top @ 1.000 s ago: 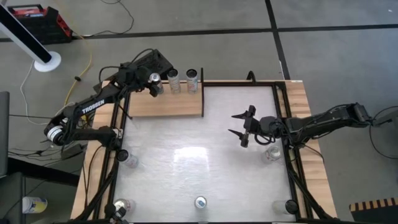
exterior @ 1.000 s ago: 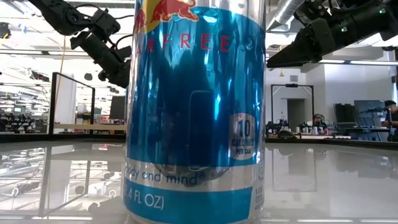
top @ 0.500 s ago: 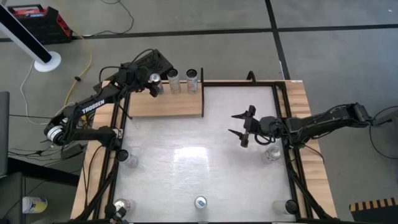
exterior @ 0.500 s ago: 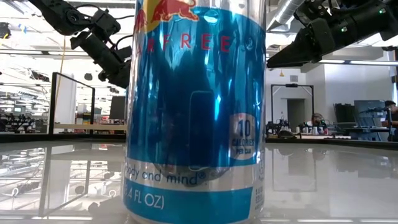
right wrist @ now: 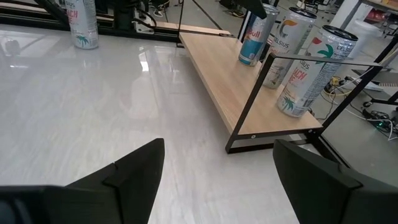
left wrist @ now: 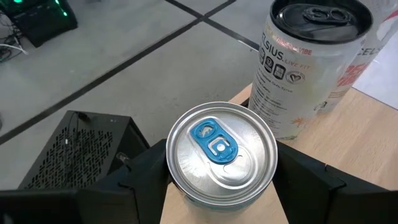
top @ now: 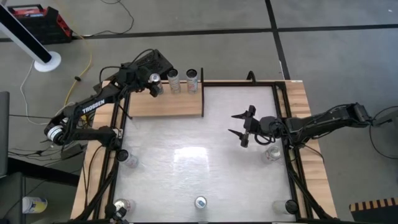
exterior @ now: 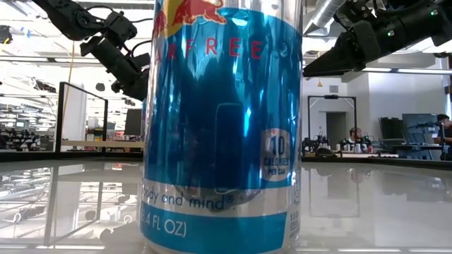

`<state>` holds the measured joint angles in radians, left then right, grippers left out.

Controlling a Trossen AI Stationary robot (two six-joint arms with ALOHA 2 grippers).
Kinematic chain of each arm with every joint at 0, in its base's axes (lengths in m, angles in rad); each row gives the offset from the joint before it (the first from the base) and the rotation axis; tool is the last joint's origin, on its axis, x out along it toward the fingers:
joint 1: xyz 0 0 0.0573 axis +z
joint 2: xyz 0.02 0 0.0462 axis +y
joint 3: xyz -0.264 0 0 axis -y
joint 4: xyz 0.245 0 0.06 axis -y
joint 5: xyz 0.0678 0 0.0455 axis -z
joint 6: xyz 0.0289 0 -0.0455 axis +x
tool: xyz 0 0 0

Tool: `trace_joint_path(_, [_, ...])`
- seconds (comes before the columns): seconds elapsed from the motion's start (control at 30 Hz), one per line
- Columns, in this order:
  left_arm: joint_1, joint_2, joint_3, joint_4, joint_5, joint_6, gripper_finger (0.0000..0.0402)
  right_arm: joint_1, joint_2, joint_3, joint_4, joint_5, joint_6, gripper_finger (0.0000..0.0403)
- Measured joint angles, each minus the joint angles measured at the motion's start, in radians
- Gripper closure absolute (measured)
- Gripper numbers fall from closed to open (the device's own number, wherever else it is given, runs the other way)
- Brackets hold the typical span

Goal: Place canned beverage on shelf
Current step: Put the top red bull soda can beside the tropical vibe soda can on the shelf

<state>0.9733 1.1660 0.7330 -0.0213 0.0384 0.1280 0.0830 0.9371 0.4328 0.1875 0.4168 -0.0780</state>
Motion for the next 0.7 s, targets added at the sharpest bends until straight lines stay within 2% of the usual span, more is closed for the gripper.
trace_joint_path(0.7, [0.0, 0.0, 0.0, 0.019, 0.001, -0.016, 0.0173, 0.0, 0.0, 0.0, 0.0, 0.0, -0.001, 0.0077])
